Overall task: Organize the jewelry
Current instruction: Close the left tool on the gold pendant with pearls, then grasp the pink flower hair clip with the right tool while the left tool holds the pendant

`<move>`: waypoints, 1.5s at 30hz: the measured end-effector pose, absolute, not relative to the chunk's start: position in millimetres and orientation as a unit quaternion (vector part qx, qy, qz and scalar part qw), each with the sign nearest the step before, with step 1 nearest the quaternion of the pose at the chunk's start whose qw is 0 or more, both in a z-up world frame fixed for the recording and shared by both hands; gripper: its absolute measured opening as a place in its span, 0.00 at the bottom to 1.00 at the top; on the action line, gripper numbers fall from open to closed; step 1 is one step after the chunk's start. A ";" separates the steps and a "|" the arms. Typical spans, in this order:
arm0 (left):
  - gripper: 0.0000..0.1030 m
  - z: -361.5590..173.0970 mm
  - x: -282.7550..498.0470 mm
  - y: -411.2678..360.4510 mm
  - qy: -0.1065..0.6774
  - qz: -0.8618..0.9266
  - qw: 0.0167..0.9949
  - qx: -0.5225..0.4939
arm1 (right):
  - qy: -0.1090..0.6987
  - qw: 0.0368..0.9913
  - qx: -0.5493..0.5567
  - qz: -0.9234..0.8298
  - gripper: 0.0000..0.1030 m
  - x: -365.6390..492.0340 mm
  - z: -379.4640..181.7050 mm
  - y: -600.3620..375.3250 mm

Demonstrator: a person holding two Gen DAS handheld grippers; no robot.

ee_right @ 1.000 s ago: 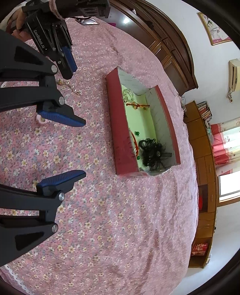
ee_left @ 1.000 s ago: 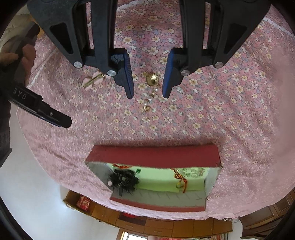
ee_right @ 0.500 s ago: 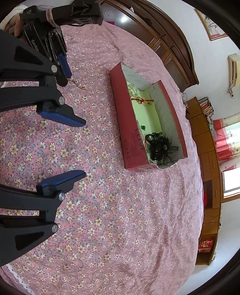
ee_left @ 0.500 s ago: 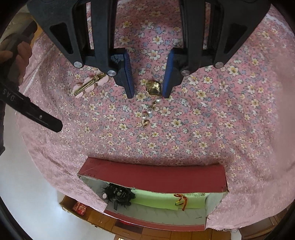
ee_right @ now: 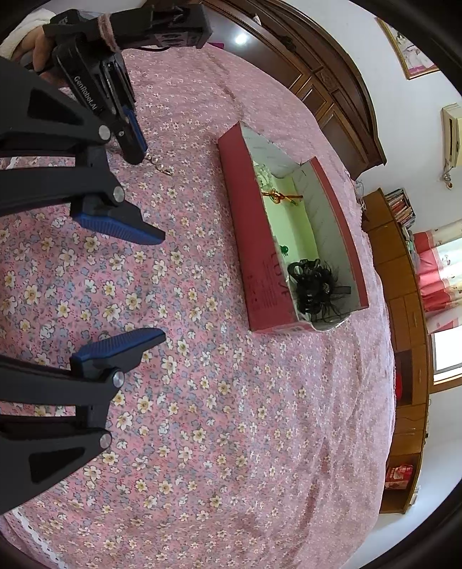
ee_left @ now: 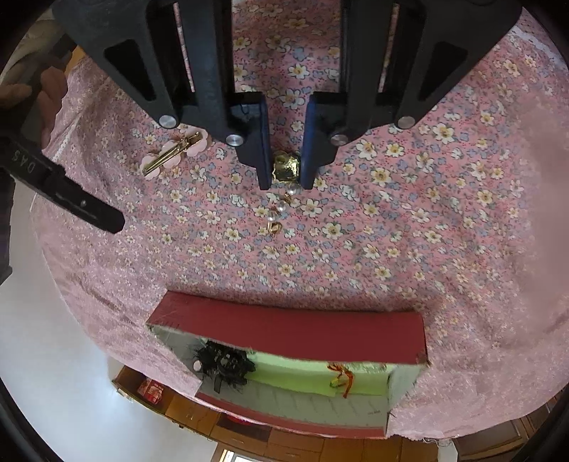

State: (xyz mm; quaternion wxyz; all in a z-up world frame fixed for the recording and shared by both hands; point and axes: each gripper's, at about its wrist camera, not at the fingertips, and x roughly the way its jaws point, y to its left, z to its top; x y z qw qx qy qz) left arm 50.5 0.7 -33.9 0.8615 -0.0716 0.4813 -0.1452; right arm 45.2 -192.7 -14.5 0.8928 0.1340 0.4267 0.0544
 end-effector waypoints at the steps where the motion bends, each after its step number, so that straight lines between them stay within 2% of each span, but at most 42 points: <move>1: 0.07 -30.6 49.5 3.0 0.477 -0.144 0.864 -0.073 | 0.427 0.893 0.133 0.055 0.50 44.7 -14.3 -191.9; 13: 0.07 6.5 42.4 34.0 0.427 -0.115 0.893 -0.088 | 0.433 0.890 0.123 0.075 0.54 34.1 -9.6 -166.8; 34: 0.07 3.3 32.2 47.4 0.424 -0.082 0.898 -0.088 | 0.464 0.878 0.079 0.088 0.76 27.1 -28.6 -110.6; 45: 0.07 -1.1 32.3 46.0 0.428 -0.083 0.896 -0.087 | 0.457 0.886 0.029 0.079 0.77 29.8 -38.6 -99.0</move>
